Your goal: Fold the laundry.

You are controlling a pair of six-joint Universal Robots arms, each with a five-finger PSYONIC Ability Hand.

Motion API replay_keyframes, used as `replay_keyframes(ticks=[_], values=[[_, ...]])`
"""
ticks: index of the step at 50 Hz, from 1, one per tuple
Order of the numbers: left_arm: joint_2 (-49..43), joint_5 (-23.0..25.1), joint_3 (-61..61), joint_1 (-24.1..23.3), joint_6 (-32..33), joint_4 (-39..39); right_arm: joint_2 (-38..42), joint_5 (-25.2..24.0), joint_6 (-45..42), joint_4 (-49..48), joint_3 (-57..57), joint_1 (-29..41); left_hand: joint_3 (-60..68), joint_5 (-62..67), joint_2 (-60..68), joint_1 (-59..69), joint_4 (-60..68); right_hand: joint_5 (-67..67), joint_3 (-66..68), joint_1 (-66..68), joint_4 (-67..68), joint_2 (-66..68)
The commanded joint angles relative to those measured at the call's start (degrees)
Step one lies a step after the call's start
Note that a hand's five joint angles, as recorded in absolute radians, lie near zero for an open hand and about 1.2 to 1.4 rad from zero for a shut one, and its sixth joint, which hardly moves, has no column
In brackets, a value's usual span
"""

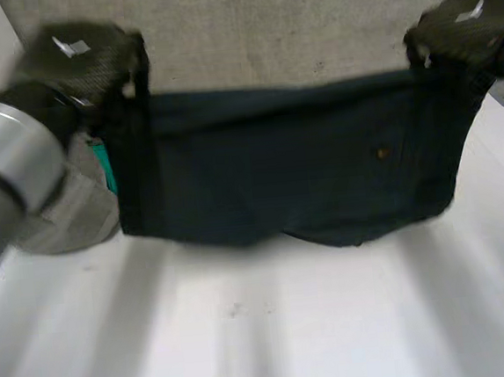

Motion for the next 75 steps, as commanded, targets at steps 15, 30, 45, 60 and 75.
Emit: replay_keyframes(ticks=[15,30,45,60,75], values=[[-25.36,3.12,26.9,3.23,14.25,45.12,15.4,13.01,3.74,-58.45,-7.08,6.6,11.68,13.32,11.4,14.96,11.23,12.53,12.08,16.14,11.46,12.7],[-20.17,2.24,6.36,1.65,12.23,40.4,18.03,10.2,4.62,-56.46,0.38,8.45,11.68,13.32,11.4,14.96,11.23,12.53,12.08,16.14,11.46,12.7],[-18.5,-3.03,-21.42,-2.39,11.97,33.12,26.91,5.63,-1.43,-51.37,16.9,7.83,11.68,13.32,11.4,14.96,11.23,12.53,12.08,16.14,11.46,12.7],[-1.72,-4.44,-30.39,-5.03,11.88,4.74,6.45,6.24,-10.67,-14.57,29.56,7.66,11.68,13.32,11.4,14.96,11.23,12.53,12.08,16.14,11.46,12.7],[1.98,-3.82,-29.88,-8.2,12.49,0.13,-2.88,4.57,-15.77,-6.97,39.15,5.37,-48.27,-46.63,-48.55,-44.99,-48.72,12.53,12.08,16.14,11.46,12.7]])
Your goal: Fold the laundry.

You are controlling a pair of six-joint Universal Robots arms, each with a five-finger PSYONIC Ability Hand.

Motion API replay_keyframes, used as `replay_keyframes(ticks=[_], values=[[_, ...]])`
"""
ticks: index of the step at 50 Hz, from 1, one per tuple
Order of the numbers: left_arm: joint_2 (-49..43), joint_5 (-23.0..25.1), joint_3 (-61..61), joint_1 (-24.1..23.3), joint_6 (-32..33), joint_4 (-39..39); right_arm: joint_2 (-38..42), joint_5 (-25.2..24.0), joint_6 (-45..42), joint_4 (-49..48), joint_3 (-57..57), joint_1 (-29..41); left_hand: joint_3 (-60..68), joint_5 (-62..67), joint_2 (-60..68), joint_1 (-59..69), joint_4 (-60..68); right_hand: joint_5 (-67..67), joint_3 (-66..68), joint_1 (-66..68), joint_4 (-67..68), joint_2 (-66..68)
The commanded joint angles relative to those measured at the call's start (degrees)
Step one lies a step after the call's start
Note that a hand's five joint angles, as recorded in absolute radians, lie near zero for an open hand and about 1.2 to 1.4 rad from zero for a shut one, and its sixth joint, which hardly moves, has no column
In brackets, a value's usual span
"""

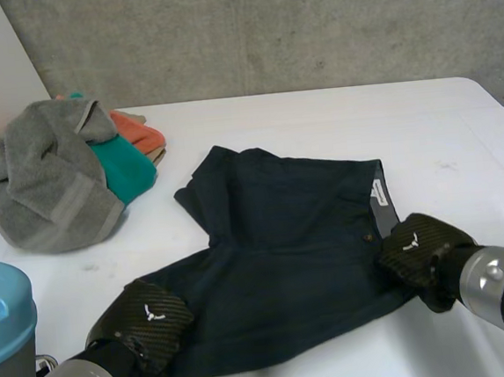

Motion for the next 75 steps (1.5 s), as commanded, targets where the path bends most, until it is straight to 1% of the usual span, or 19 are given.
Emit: replay_keyframes(ticks=[1,7,9,14,18,22,28,30,32,36,38,43,47,54,59,61,62,68,75], values=[[-0.92,0.11,3.6,0.25,0.34,6.71,-0.33,-1.25,-0.1,-2.11,2.22,-0.93,-42.36,-42.11,-42.51,-40.56,-42.41,11.79,11.93,16.14,11.43,11.85],[-5.92,5.37,9.58,4.1,1.31,20.24,0.02,-1.69,0.34,-7.64,3.63,-0.76,-42.05,-41.79,-42.2,-40.25,-42.09,11.79,11.93,16.14,11.43,11.85],[-10.74,11.42,13.52,8.58,2.19,23.06,0.11,-1.69,0.43,-8.61,3.72,-0.76,-40.37,-40.11,-40.52,-38.57,-40.41,11.79,11.93,16.14,11.43,11.85],[-24.34,23.19,24.57,14.21,2.45,24.3,0.28,-1.69,1.39,-11.08,4.42,-0.76,-33.48,-33.22,-33.62,-31.68,-33.52,11.79,11.93,16.14,11.43,11.85],[-34.46,27.61,34.68,16.32,2.8,24.04,1.6,-1.86,3.67,-12.13,4.51,-0.76,-29.95,-29.69,-30.09,-28.15,-29.99,11.79,11.93,16.14,11.43,11.85],[-43.6,29.02,43.48,17.99,3.77,24.04,2.92,-1.95,5.0,-12.57,4.6,-0.76,-27.92,-27.67,-28.07,-26.12,-27.97,11.79,11.93,16.14,11.43,11.85],[-51.27,29.03,49.75,19.14,8.6,24.21,3.36,-1.95,5.0,-13.63,4.86,-0.76,-27.75,-27.49,-27.89,-25.95,-27.79,11.79,11.93,16.14,11.43,11.85],[-53.21,28.85,51.24,19.05,10.19,24.3,3.36,-1.95,5.0,-14.15,4.86,-0.76,-21.87,-21.62,-22.02,-20.08,-21.92,11.79,11.93,16.14,11.43,11.85],[-53.92,28.68,51.68,19.05,10.54,24.12,3.36,-1.95,5.0,-14.59,4.86,-0.76,-13.33,-13.07,-13.47,-11.53,-13.37,11.79,11.93,16.14,11.43,11.85],[-54.09,28.15,50.9,18.53,10.54,23.95,3.36,-1.86,5.0,-14.95,4.69,-0.76,18.45,18.7,18.3,20.25,18.4,11.79,11.93,16.14,11.43,11.85],[-53.57,26.49,49.41,18.09,10.63,24.03,3.36,-1.86,5.0,-14.95,4.51,-0.85,19.33,19.58,19.18,21.13,19.28,11.79,11.93,16.14,11.43,11.85],[-45.33,15.35,43.01,18.0,10.45,23.95,3.36,-1.86,5.08,-14.95,4.33,-0.85,19.33,19.58,19.18,21.13,19.28,11.79,11.93,16.14,11.43,11.85],[-41.63,9.19,37.03,17.91,10.8,23.95,3.36,-1.86,5.09,-14.95,4.24,-0.76,19.33,19.58,19.18,21.13,19.28,11.79,11.93,16.14,11.43,11.85],[-37.31,3.55,28.49,17.56,10.54,24.12,4.94,-1.86,5.7,-14.95,4.16,-0.49,19.33,19.58,19.18,21.13,19.28,11.79,11.93,16.14,11.43,11.85],[-36.96,2.57,26.64,16.25,9.92,23.95,5.3,-1.95,7.28,-14.95,4.07,-0.49,19.33,19.58,19.18,21.13,19.28,11.79,11.93,16.14,11.43,11.85],[-36.69,2.57,26.55,15.45,9.92,23.95,5.38,-2.04,8.51,-15.38,3.98,-0.41,-4.88,-4.62,-5.02,-3.08,-4.92,11.79,11.93,16.14,11.43,11.85],[-35.74,2.4,26.46,14.84,10.01,23.86,5.38,-2.04,8.95,-15.65,3.89,-0.32,-31.85,-31.59,-31.99,-30.05,-31.89,11.79,11.93,16.14,11.43,11.85],[-26.25,2.31,22.34,14.4,7.56,23.86,5.3,-2.92,12.63,-17.4,3.46,-0.49,-35.48,-35.23,-35.63,-33.68,-35.53,11.79,11.93,16.14,11.43,11.85],[-9.39,2.57,10.93,12.3,-5.78,18.87,6.17,-3.45,20.53,-19.51,1.18,-0.93,-34.98,-34.73,-35.13,-33.18,-35.03,11.79,11.93,16.14,11.43,11.85]])
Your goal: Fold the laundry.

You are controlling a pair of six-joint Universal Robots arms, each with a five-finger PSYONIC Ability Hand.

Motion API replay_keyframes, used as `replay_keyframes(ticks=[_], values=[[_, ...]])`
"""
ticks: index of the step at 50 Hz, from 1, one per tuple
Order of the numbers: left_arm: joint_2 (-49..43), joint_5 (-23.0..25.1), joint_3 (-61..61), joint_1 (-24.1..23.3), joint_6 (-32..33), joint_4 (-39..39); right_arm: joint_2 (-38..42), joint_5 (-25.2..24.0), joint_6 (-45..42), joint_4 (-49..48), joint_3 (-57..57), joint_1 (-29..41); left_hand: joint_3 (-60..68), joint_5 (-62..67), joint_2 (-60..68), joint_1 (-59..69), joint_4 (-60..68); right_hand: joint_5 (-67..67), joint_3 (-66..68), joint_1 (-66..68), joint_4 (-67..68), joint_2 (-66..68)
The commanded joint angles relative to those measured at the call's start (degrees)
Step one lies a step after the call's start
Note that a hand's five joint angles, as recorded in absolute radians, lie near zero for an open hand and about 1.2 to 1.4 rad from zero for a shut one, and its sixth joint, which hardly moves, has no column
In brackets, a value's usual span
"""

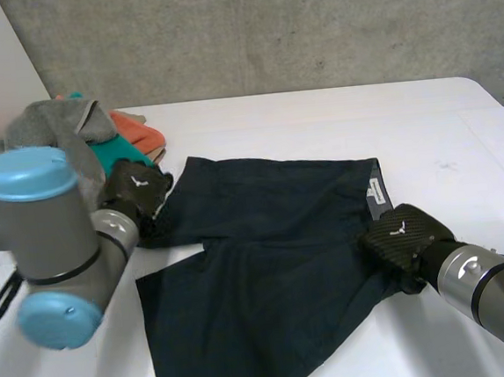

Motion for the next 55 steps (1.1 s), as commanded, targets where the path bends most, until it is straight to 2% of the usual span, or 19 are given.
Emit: replay_keyframes(ticks=[1,7,9,11,15,23,29,31,33,35,40,44,50,53,55], values=[[16.29,0.34,-10.97,-2.35,-13.02,-6.18,1.07,-0.53,8.56,-2.67,-2.39,-0.48,0.95,2.01,1.33,1.53,1.86,11.8,11.93,16.18,11.42,11.85],[22.37,0.61,-17.74,-7.18,-23.47,-16.64,1.69,-0.01,13.57,-5.48,-3.01,-1.44,1.11,2.18,1.5,1.7,2.03,11.8,11.93,16.18,11.42,11.85],[22.9,0.78,-20.81,-10.34,-28.13,-20.24,1.69,-0.01,14.45,-6.27,-2.92,-1.97,0.95,2.01,1.33,1.53,1.86,11.8,11.93,16.18,11.42,11.85],[22.72,0.78,-21.97,-11.31,-29.9,-21.13,1.78,-0.01,15.33,-6.97,-2.92,-2.06,0.95,2.01,1.33,1.53,1.86,11.8,11.93,16.18,11.42,11.85],[21.76,0.96,-24.34,-12.2,-32.19,-20.35,2.48,0.17,17.53,-8.73,-2.84,-1.88,1.45,2.51,1.83,2.03,2.36,11.8,11.93,16.18,11.42,11.85],[16.31,1.05,-23.91,-13.69,-32.02,-12.88,3.27,0.08,17.79,-8.91,-2.66,-1.97,6.67,7.73,7.05,7.25,7.58,11.8,11.93,16.18,11.42,11.85],[12.01,1.31,-21.63,-17.9,-32.1,-12.34,3.27,0.26,17.71,-9.0,-2.84,-2.06,9.69,10.75,10.07,10.27,10.6,11.8,11.93,16.18,11.42,11.85],[12.0,1.31,-21.27,-18.7,-32.1,-12.35,3.27,0.35,17.71,-9.0,-2.84,-2.06,15.21,16.27,15.59,15.79,16.13,11.8,11.93,16.18,11.42,11.85],[11.91,1.22,-21.18,-19.05,-32.19,-12.35,3.18,0.26,17.71,-9.17,-2.84,-2.15,32.5,33.57,32.89,33.08,33.42,11.8,11.93,16.18,11.42,11.85],[12.09,0.7,-21.09,-19.05,-32.19,-12.35,3.18,0.35,17.71,-9.09,-2.84,-2.32,55.14,56.2,55.52,55.72,56.05,11.8,11.93,16.18,11.42,11.85],[12.7,-0.09,-20.21,-19.05,-31.67,-12.96,2.3,0.44,16.83,-8.47,-3.01,-2.94,55.26,56.32,55.64,55.84,56.17,11.8,11.93,16.18,11.42,11.85],[14.63,-0.27,-20.12,-19.23,-30.7,-16.82,-1.03,0.43,12.45,-4.27,-3.45,-2.85,55.26,56.32,55.64,55.84,56.17,11.8,11.93,16.18,11.42,11.85],[19.46,0.69,-20.74,-19.4,-25.61,-28.58,-6.04,-0.01,-5.3,11.81,-2.49,-7.06,55.26,56.32,55.64,55.84,56.17,11.8,11.93,16.18,11.42,11.85],[20.96,0.7,-20.48,-19.67,-24.55,-30.79,-6.48,-0.35,-14.07,20.41,-1.08,-8.91,55.26,56.32,55.64,55.84,56.17,11.8,11.93,16.18,11.42,11.85],[21.49,0.52,-20.13,-19.67,-24.02,-31.07,-6.57,-0.45,-16.91,23.33,-0.55,-9.18,55.26,56.32,55.64,55.84,56.17,11.8,11.93,16.18,11.42,11.85]])
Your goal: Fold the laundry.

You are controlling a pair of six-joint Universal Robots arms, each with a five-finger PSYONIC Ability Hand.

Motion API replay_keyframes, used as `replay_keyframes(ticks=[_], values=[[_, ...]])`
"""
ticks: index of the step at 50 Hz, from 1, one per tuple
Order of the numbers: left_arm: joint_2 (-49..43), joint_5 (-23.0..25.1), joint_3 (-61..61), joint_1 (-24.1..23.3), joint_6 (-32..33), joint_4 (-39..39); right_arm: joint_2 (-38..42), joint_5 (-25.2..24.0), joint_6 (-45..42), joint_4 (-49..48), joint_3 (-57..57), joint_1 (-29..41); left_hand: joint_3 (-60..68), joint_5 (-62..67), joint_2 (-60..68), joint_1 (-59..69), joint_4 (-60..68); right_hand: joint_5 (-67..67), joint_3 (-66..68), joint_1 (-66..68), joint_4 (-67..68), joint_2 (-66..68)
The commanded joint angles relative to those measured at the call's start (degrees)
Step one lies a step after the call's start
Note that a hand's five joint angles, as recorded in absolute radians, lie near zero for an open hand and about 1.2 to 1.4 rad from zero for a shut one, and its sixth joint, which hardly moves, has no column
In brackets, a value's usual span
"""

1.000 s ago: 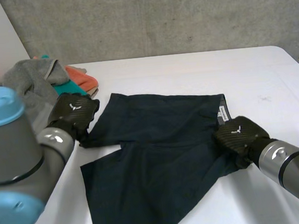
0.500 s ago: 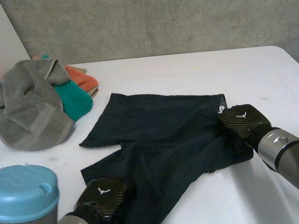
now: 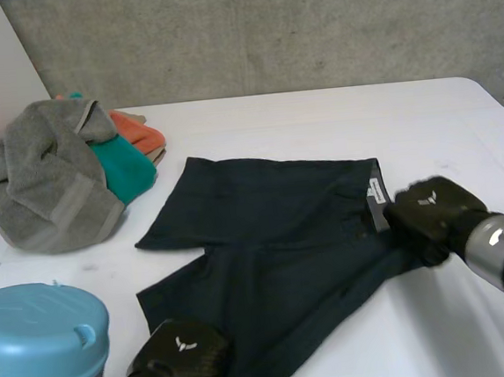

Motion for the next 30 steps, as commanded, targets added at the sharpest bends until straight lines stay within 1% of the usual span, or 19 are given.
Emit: replay_keyframes(ticks=[1,5,8,9,11,12,16,19,20,22,23,24,26,28,30], values=[[3.65,0.16,0.76,-0.22,3.55,-6.1,-1.78,-0.64,-17.21,16.05,2.2,-3.55,11.95,13.54,11.62,13.79,11.5,11.79,11.93,16.18,11.42,11.85],[2.6,0.16,4.27,0.21,7.5,-5.14,-1.78,-0.46,-15.55,12.81,1.41,-3.29,11.95,13.54,11.62,13.79,11.5,11.79,11.93,16.18,11.42,11.85],[-1.08,-0.01,8.66,0.92,10.76,-1.63,-1.0,-0.72,-12.74,9.3,-0.25,-3.11,11.95,13.54,11.62,13.79,11.5,11.79,11.93,16.18,11.42,11.85],[-3.27,-0.36,11.11,1.79,11.98,0.64,-0.64,-0.72,-12.12,8.67,-0.69,-3.11,11.95,13.54,11.62,13.79,11.5,11.79,11.93,16.18,11.42,11.85],[-5.13,-0.63,13.67,2.76,13.31,2.77,0.93,-0.9,-10.63,7.01,-1.84,-2.94,11.95,13.54,11.62,13.79,11.5,11.79,11.93,16.18,11.42,11.85],[-6.35,-0.63,15.17,3.37,14.18,3.82,3.55,-0.99,-8.97,4.91,-3.49,-2.68,11.95,13.54,11.62,13.79,11.5,11.79,11.93,16.18,11.42,11.85],[-16.35,-0.36,25.16,6.45,19.89,10.66,9.1,-0.38,-5.1,-0.63,-9.02,-0.23,11.95,13.54,11.62,13.79,11.5,11.79,11.93,16.18,11.42,11.85],[-21.12,-0.45,31.07,7.95,22.71,14.45,11.92,0.15,-3.16,-4.07,-12.64,1.45,11.95,13.54,11.62,13.79,11.5,11.79,11.93,16.18,11.42,11.85],[-24.35,-0.54,35.09,8.73,24.81,17.08,14.11,0.85,-2.11,-6.43,-15.0,2.24,11.95,13.54,11.62,13.79,11.5,11.79,11.93,16.18,11.42,11.85],[-27.71,-0.37,39.15,9.62,27.1,19.81,16.66,1.73,-1.31,-8.9,-17.38,3.03,11.95,13.54,11.62,13.79,11.5,11.79,11.93,16.18,11.42,11.85],[-29.55,-0.28,41.18,10.06,28.24,21.22,19.11,2.78,-0.78,-11.61,-19.83,3.73,11.95,13.54,11.62,13.79,11.5,11.79,11.93,16.18,11.42,11.85],[-33.05,-0.54,45.03,11.36,30.52,24.02,20.44,3.23,-0.6,-13.11,-20.99,4.18,11.95,13.54,11.62,13.79,11.5,11.79,11.93,16.18,11.42,11.85],[-36.5,-0.63,48.65,12.86,32.73,26.23,22.99,3.93,-0.6,-16.54,-23.01,4.88,11.95,13.54,11.62,13.79,11.5,11.79,11.93,16.18,11.42,11.85],[-40.97,0.07,52.86,14.1,35.01,29.3,27.21,5.07,-0.6,-22.25,-26.26,5.41,11.95,13.54,11.62,13.79,11.5,11.79,11.93,16.18,11.42,11.85],[-43.71,0.07,55.68,14.54,35.81,31.24,29.93,5.86,-0.69,-26.03,-28.55,5.76,11.95,13.54,11.62,13.79,11.5,11.79,11.93,16.18,11.42,11.85]])
